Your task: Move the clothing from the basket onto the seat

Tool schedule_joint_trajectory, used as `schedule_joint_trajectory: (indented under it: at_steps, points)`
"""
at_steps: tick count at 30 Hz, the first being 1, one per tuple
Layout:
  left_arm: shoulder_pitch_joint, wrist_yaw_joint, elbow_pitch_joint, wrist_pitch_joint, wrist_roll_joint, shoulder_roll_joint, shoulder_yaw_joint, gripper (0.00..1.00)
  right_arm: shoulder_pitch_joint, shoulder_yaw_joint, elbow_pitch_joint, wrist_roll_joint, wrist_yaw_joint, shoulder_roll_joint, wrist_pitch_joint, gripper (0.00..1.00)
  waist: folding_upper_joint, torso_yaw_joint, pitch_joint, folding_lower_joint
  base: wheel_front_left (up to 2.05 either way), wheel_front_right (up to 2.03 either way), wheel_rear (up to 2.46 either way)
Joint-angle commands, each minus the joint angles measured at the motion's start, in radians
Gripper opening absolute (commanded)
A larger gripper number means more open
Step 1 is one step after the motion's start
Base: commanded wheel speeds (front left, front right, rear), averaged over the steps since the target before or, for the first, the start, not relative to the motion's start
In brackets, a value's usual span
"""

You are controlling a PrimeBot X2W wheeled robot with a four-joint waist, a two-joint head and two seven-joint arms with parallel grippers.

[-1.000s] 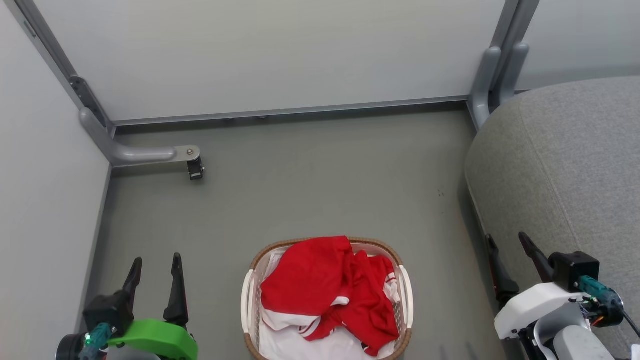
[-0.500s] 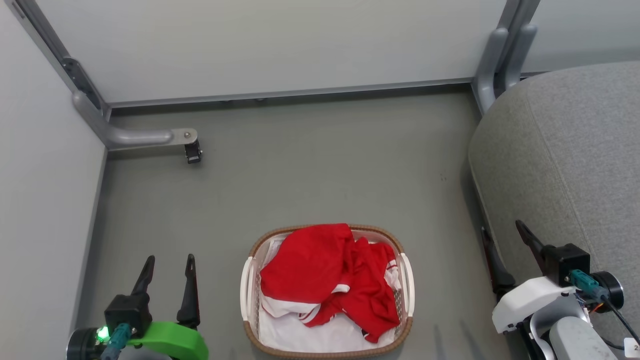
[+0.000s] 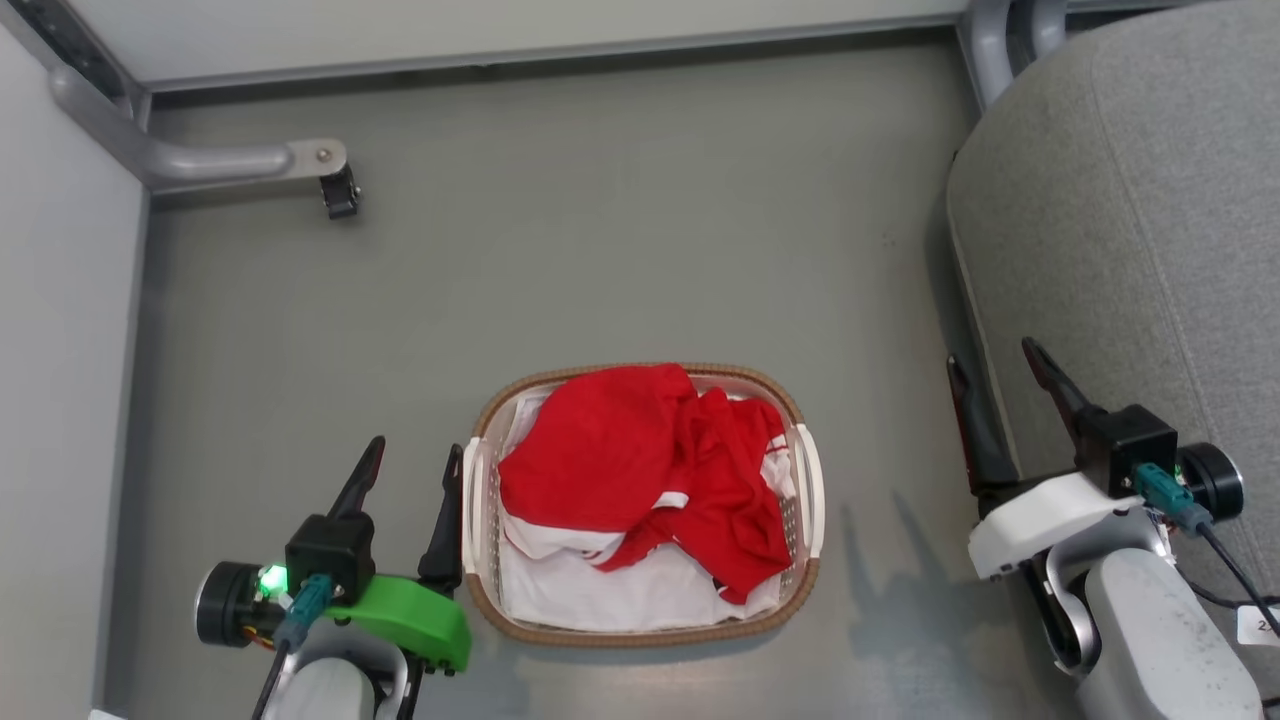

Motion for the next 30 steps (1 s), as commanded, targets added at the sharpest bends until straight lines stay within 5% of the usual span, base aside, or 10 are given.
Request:
schedule_joint_trajectory:
  at_steps: [1, 19, 30]
  points:
    - [-0.037, -0.002, 0.005, 0.0, -0.014, 0.004, -0.008, 1.0, -0.022, 0.001, -0.01, -0.009, 0.0, 0.003, -0.004, 1.0, -0.0001, -0.028, 0.09, -0.0001, 0.0, 0.0, 0.0]
    - [-0.331, -0.003, 0.097, 0.0, -0.063, 0.035, -0.179, 1.0, -0.195, 0.041, -0.131, -0.018, 0.0, 0.036, -0.003, 1.0, -0.0001, -0.097, 0.418, -0.0001, 0.0, 0.0, 0.0]
    - [-0.486, -0.003, 0.273, 0.0, -0.135, 0.068, -0.352, 1.0, -0.277, 0.069, -0.153, -0.008, 0.0, 0.055, -0.003, 1.0, -0.0001, -0.142, 0.543, -0.0001, 0.0, 0.0, 0.0]
